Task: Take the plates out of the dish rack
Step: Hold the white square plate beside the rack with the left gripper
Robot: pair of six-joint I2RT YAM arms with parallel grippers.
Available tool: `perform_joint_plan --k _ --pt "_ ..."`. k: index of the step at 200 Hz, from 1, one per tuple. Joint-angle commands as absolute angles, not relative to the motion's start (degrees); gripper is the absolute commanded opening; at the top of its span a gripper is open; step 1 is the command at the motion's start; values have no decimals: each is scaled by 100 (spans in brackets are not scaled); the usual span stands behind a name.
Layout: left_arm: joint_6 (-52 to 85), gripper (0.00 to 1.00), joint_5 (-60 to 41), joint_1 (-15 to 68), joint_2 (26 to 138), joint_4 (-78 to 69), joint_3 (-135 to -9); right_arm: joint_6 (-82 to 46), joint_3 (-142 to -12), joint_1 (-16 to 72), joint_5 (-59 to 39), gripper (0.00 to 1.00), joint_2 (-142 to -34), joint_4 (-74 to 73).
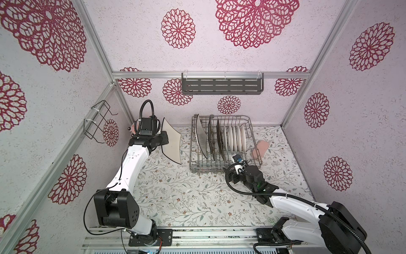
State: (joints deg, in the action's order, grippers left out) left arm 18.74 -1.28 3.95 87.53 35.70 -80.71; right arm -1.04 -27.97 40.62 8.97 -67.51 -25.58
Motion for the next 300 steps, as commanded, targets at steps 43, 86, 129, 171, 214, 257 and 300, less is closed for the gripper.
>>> perform_joint_plan --k 43,86,129,171,214,257,300 --pt "1921 0 -482 301 9031 2403 -8140 -70 -2821 4025 717 86 -6989 -2807" --pt "1867 0 -546 292 9232 2159 -8057 -66 -2821 4021 520 86 -7076 -2913" --pt "1763 0 -615 225 9583 2373 -8235 -24 -2831 4000 486 87 -7252 -2950" --pt "1811 0 -602 124 9731 2399 -8277 -31 -2752 3964 440 87 -7349 -3124" --pt "1784 0 -561 1 10036 2476 -8383 2 -2718 3929 431 87 -7315 -3175" --pt "1767 0 -475 -66 10259 2523 -8388 -5 -2660 3895 440 87 -7295 -3207" --pt "1624 0 -380 -175 10507 2704 -8507 -41 -2580 3885 512 88 -7234 -3228"
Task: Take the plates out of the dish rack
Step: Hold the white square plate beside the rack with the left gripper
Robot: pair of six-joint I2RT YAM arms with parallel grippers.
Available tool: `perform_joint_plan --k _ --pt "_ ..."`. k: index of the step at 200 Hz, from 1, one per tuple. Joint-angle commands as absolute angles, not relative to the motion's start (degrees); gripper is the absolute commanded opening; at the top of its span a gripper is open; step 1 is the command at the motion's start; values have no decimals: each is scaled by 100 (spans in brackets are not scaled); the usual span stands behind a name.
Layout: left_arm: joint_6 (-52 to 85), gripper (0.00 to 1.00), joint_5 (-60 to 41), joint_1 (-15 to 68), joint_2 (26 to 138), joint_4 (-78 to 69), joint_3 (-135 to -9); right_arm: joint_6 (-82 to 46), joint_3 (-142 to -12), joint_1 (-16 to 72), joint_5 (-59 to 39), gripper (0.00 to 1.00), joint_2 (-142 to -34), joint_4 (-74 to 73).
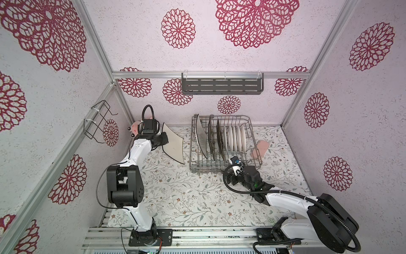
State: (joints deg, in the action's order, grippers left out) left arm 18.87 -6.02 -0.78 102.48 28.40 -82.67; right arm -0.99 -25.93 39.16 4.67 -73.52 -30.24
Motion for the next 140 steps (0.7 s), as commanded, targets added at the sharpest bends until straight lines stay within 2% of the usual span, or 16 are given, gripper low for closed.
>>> perform_joint_plan --k 1,140 --pt "1621 0 -379 -175 10518 2715 -8516 -34 -2582 3885 515 88 -7229 -3227" --pt "1443 0 -171 -370 11460 3045 -8648 53 -2593 3780 536 88 -7192 -3113"
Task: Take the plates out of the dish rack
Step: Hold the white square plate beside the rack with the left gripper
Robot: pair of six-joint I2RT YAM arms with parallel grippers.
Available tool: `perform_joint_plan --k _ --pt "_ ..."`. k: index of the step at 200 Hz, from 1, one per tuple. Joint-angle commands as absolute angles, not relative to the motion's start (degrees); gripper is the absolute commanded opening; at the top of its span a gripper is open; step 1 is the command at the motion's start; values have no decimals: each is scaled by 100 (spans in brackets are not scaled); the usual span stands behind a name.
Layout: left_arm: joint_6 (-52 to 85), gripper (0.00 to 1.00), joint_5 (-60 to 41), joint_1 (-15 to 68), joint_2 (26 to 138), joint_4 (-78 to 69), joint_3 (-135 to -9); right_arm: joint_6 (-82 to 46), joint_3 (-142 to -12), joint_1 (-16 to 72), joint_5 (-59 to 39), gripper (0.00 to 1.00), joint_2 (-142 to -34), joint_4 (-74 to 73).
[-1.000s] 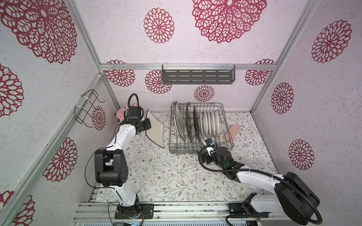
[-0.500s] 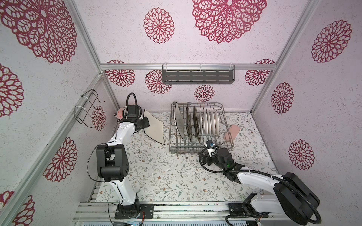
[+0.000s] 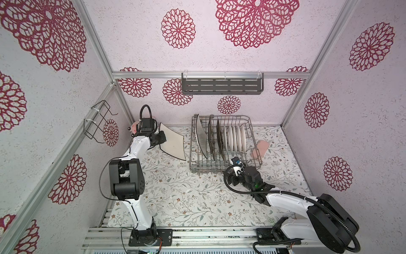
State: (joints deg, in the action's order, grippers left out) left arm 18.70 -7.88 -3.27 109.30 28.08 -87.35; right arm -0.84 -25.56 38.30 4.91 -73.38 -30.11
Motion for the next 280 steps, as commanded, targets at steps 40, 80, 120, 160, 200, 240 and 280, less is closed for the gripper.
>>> perform_joint_plan --k 40,80,120,160,200,240,280 --pt "1450 0 -209 -395 11696 3076 -8710 50 -2558 3740 536 88 -7175 -3094" --pt "1460 0 -147 -422 11835 3095 -8740 79 -2566 3694 514 88 -7186 -3135" --pt "1331 0 37 -483 11978 3372 -8831 88 -2549 3631 484 88 -7211 -3167" --pt "1267 1 49 -647 12088 3680 -8862 98 -2514 3571 440 88 -7187 -3199" --pt "1189 2 160 -699 12287 4034 -9001 161 -2531 3499 401 89 -7162 -3192" --pt "1160 6 359 -704 12461 4130 -8991 193 -2505 3450 363 89 -7120 -3190" --pt "1223 7 600 -736 12585 4351 -9140 198 -2405 3402 366 89 -7016 -3190"
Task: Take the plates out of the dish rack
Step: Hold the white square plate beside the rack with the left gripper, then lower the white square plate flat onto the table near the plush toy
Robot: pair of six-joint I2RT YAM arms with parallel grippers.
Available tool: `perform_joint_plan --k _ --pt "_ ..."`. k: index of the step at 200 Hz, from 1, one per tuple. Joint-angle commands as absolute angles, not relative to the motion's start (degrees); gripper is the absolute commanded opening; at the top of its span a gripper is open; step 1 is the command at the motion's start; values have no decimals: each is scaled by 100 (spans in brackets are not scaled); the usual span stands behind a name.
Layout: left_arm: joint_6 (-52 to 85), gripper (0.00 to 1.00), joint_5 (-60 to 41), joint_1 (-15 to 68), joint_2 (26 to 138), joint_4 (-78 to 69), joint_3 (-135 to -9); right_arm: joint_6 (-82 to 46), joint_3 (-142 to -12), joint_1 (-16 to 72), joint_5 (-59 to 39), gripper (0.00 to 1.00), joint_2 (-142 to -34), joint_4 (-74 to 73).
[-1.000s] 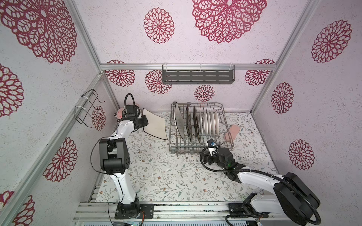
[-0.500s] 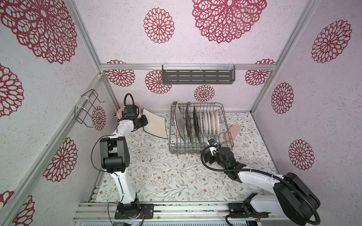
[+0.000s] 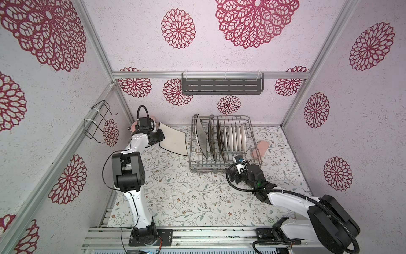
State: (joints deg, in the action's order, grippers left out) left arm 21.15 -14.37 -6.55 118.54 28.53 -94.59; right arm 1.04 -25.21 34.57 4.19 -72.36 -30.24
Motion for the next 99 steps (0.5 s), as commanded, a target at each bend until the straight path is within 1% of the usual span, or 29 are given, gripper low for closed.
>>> perform_joint_plan --k 1,23,62,86,99 --pt "1227 7 603 -733 12590 4359 -9149 196 -2402 3406 367 89 -7015 -3190" --pt "1240 0 646 -720 12597 4455 -9187 188 -2347 3384 361 89 -6960 -3207" --pt "1259 0 567 -719 12452 4452 -9112 205 -2329 3384 280 89 -6901 -3217" --pt "1239 0 727 -711 12463 4554 -9127 306 -2361 3384 101 91 -6906 -3168" --pt "1222 3 800 -705 12500 4691 -9191 341 -2382 3384 36 91 -6915 -3143"
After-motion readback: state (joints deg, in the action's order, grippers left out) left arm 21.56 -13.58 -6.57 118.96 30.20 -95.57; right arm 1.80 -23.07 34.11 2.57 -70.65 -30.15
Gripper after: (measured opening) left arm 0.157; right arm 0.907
